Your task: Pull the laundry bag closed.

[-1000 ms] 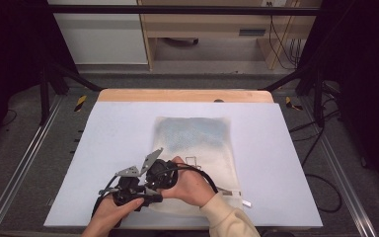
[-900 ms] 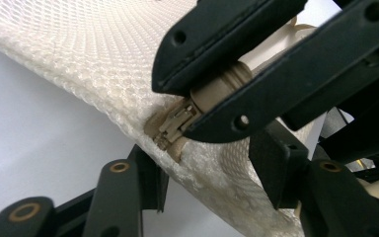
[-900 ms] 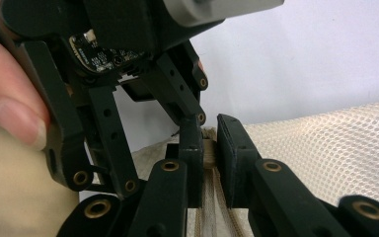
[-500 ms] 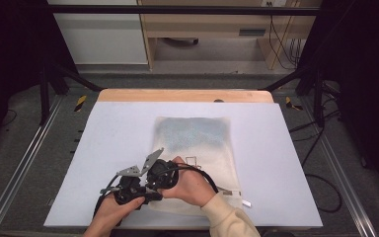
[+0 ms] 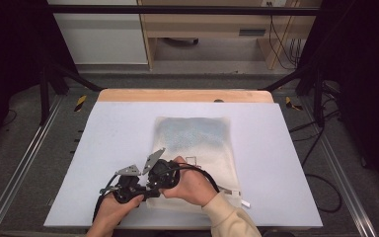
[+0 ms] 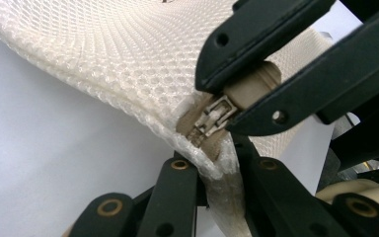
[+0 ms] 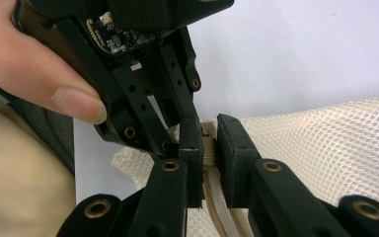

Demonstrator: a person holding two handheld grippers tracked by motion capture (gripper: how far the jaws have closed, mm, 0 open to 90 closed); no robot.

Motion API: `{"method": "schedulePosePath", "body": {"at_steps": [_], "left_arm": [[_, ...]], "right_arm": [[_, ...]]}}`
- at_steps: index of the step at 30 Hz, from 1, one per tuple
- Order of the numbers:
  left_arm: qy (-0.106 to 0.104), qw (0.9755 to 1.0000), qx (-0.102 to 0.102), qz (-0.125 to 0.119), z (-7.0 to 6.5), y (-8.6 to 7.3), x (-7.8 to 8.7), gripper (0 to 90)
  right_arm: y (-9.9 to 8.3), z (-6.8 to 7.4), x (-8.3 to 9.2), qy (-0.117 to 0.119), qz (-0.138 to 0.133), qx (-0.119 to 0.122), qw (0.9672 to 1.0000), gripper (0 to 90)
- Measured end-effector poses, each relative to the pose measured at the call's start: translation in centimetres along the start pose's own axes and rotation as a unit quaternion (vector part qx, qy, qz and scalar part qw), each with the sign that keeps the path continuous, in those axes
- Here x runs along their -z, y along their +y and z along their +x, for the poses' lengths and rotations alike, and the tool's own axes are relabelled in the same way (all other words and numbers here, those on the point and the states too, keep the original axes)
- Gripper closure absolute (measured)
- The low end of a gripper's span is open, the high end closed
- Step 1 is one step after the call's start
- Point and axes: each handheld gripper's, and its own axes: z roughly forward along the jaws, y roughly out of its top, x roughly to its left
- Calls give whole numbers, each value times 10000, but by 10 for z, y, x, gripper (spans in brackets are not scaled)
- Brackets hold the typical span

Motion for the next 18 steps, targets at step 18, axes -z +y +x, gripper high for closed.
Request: {"method": "schedulePosePath", "body": {"at_steps": [18], "left_arm": [[41,10000,0,-11,0,1,4,855]], "right_arm": [[-5,0,1,-95,149,187,9997,820]]}}
